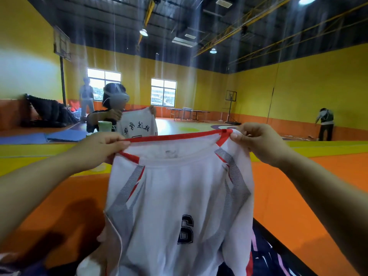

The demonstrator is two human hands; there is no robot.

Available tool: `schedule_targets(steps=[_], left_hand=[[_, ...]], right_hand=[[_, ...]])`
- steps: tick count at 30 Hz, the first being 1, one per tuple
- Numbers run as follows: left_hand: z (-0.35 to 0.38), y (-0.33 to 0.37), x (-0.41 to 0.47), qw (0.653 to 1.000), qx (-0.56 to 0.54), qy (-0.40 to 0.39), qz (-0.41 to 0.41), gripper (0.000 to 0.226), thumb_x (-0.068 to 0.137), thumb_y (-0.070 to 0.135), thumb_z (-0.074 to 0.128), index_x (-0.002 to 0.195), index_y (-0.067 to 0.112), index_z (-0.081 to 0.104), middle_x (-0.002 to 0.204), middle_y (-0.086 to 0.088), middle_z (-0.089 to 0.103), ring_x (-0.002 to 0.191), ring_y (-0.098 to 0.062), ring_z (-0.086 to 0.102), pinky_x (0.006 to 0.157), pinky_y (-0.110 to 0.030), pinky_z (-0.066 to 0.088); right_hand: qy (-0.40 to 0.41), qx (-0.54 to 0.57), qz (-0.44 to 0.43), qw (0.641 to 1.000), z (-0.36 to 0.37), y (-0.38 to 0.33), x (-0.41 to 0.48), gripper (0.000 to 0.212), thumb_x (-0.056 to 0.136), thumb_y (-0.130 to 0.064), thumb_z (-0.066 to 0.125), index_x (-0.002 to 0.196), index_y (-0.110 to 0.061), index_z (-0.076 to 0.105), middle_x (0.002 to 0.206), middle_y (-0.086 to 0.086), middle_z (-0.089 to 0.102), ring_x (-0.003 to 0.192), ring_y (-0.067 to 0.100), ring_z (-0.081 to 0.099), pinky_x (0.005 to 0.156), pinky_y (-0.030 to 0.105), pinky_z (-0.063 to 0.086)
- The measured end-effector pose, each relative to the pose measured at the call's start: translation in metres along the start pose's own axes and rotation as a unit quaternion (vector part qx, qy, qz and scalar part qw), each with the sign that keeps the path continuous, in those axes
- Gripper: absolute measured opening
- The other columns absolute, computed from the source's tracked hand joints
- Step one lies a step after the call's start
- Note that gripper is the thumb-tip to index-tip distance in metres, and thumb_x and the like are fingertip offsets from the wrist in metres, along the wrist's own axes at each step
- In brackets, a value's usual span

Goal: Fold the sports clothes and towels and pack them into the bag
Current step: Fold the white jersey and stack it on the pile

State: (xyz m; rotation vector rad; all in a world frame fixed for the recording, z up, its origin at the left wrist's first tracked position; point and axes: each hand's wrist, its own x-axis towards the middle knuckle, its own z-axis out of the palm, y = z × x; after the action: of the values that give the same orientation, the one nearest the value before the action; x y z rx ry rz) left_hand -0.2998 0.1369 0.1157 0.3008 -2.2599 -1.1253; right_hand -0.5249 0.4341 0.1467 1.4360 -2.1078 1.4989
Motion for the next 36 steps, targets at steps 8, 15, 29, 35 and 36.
schedule_targets(steps=[8,15,29,35,36], left_hand=[[-0.023,0.050,0.028,0.985,0.052,0.088,0.142,0.053,0.056,0.077,0.066,0.079,0.030,0.063,0.088,-0.002,0.070,0.084,-0.016,0.063,0.078,-0.030,0.047],[-0.054,0.108,0.030,0.964,0.189,0.089,0.163,0.040,0.053,0.054,0.081,0.080,0.029,0.065,0.088,0.000,0.066,0.085,-0.022,0.062,0.067,-0.030,0.051],[-0.105,0.170,0.041,0.943,0.161,0.214,0.196,0.018,0.091,0.031,0.060,0.075,0.028,0.069,0.082,-0.001,0.071,0.068,-0.016,0.058,0.066,-0.031,0.046],[-0.115,0.191,0.033,0.921,0.165,0.290,0.201,0.026,0.093,0.037,0.055,0.086,0.014,0.067,0.091,-0.012,0.069,0.078,-0.022,0.056,0.073,-0.035,0.041],[-0.116,0.195,0.029,0.914,0.179,0.299,0.207,0.027,0.093,0.037,0.055,0.086,0.015,0.068,0.090,-0.009,0.069,0.080,-0.022,0.057,0.072,-0.034,0.042]], right_hand=[[0.125,0.051,-0.010,0.991,-0.019,-0.029,0.034,0.034,0.090,-0.027,0.064,0.059,-0.018,0.054,0.057,-0.006,0.044,0.053,0.007,0.039,0.047,0.021,0.028],[0.135,-0.025,-0.048,0.989,-0.053,-0.073,0.043,0.034,0.082,-0.032,0.071,0.057,-0.016,0.056,0.045,-0.011,0.053,0.040,-0.002,0.044,0.039,0.013,0.033],[0.177,-0.016,-0.056,0.983,-0.080,-0.130,0.066,0.028,0.083,-0.035,0.072,0.072,-0.010,0.065,0.064,0.001,0.059,0.055,0.012,0.051,0.051,0.023,0.042],[0.178,-0.103,-0.104,0.973,-0.083,-0.159,0.059,0.048,0.081,-0.045,0.070,0.066,-0.003,0.056,0.064,0.004,0.050,0.059,0.014,0.044,0.056,0.028,0.033],[0.173,-0.116,-0.103,0.973,-0.085,-0.165,0.055,0.048,0.081,-0.046,0.070,0.064,-0.004,0.054,0.065,0.006,0.048,0.059,0.015,0.043,0.055,0.027,0.032]])
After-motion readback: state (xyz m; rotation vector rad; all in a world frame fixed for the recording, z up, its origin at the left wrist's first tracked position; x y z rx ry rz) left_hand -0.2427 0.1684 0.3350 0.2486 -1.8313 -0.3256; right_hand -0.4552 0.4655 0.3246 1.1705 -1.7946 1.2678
